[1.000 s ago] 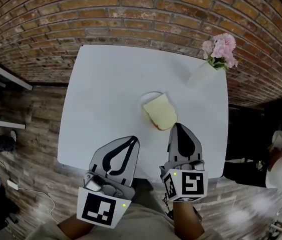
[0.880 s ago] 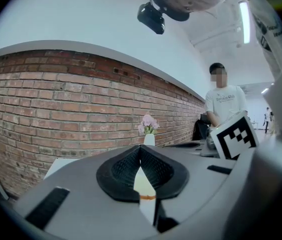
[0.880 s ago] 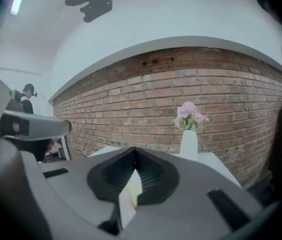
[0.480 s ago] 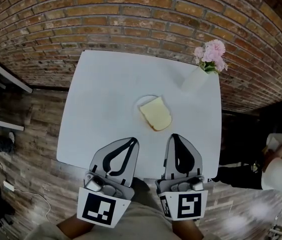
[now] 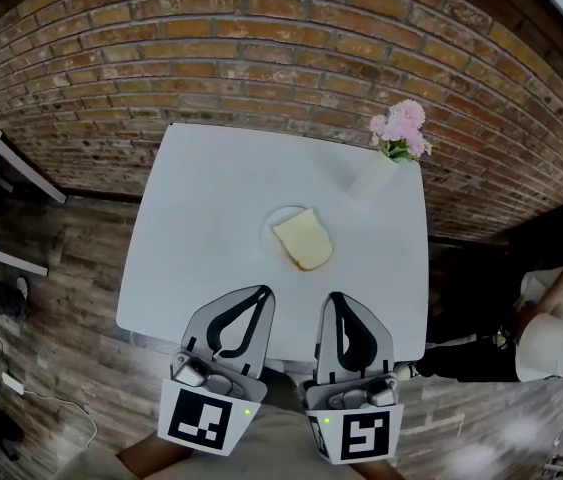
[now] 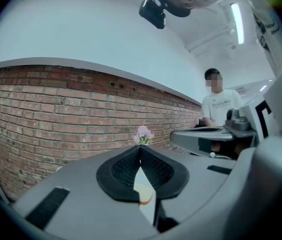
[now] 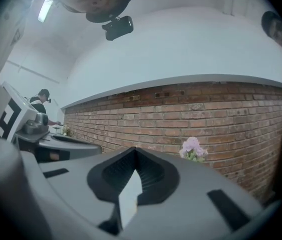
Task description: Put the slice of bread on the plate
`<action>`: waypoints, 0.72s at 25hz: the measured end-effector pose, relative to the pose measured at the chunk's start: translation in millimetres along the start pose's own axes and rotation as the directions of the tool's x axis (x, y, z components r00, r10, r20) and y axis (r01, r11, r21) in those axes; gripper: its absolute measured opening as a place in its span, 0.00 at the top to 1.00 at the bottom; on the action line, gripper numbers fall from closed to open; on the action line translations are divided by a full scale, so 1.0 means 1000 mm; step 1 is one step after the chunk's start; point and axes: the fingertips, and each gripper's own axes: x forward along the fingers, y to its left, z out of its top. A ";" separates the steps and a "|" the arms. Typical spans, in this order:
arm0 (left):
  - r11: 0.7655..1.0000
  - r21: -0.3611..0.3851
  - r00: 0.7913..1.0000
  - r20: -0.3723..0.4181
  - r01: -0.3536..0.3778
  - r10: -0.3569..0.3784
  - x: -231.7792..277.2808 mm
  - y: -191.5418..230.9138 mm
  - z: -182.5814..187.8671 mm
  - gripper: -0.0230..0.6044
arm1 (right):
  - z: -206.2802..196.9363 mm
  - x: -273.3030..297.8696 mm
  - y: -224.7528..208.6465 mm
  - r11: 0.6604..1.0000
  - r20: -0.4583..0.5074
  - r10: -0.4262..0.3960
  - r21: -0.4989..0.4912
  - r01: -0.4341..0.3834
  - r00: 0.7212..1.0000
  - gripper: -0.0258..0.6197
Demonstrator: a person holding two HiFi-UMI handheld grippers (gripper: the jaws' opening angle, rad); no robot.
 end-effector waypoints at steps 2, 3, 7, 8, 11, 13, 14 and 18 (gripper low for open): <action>1.000 0.006 1.000 0.004 0.009 -0.009 -0.003 -0.004 0.003 0.95 | 0.003 -0.006 0.001 1.000 0.003 -0.002 0.002 0.002 1.000 0.95; 1.000 0.007 1.000 0.004 0.013 -0.013 -0.004 -0.006 0.004 0.95 | 0.004 -0.008 0.001 1.000 0.004 -0.004 0.004 0.004 1.000 0.95; 1.000 -0.006 1.000 0.006 0.024 -0.024 -0.007 -0.013 0.007 0.95 | 0.002 -0.015 -0.001 1.000 -0.013 -0.009 0.021 0.009 1.000 0.95; 1.000 0.000 1.000 0.008 0.028 -0.028 -0.007 -0.014 0.008 0.95 | 0.001 -0.015 -0.002 1.000 -0.015 -0.008 0.028 0.009 1.000 0.95; 0.999 0.022 0.999 0.011 0.038 -0.039 -0.008 -0.018 0.011 0.95 | 0.002 -0.016 -0.004 0.999 -0.013 -0.006 0.034 0.006 1.000 0.95; 0.999 0.016 0.999 0.013 0.038 -0.038 -0.009 -0.019 0.013 0.95 | 0.003 -0.017 -0.006 1.000 -0.016 -0.005 0.030 0.006 1.000 0.95; 0.999 0.010 0.999 0.014 0.036 -0.037 -0.009 -0.019 0.013 0.95 | 0.003 -0.017 -0.006 0.999 -0.019 -0.004 0.031 0.005 1.000 0.95; 0.999 0.019 0.999 0.016 0.038 -0.038 -0.007 -0.018 0.015 0.95 | 0.001 -0.018 -0.006 0.999 -0.027 0.007 0.042 -0.005 1.000 0.95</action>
